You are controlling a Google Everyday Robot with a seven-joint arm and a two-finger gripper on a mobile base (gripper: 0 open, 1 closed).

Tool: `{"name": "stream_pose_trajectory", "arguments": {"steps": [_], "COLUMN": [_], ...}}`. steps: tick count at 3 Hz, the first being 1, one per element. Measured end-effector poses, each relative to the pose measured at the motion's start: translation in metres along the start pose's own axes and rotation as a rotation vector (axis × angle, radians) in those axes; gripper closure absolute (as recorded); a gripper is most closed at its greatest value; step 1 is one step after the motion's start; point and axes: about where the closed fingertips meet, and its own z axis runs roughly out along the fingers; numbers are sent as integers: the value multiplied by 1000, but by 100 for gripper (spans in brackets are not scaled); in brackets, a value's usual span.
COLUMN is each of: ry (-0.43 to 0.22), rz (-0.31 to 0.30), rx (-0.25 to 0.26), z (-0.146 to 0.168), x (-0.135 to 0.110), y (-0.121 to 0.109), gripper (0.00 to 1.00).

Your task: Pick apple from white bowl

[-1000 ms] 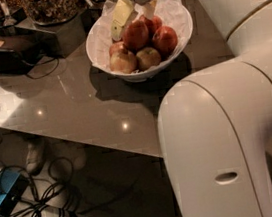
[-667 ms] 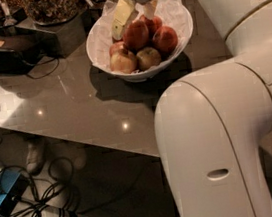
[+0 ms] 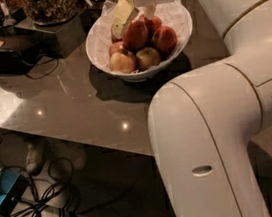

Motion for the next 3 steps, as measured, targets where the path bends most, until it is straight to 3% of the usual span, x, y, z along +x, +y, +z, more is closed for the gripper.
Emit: {"name": "stream_pose_trajectory", "arguments": {"steps": [3], "ry": [7], "rz": [17], "rx": [-2], "z": [-4], "x": [1], "y": [-4], "gripper": [23]}}
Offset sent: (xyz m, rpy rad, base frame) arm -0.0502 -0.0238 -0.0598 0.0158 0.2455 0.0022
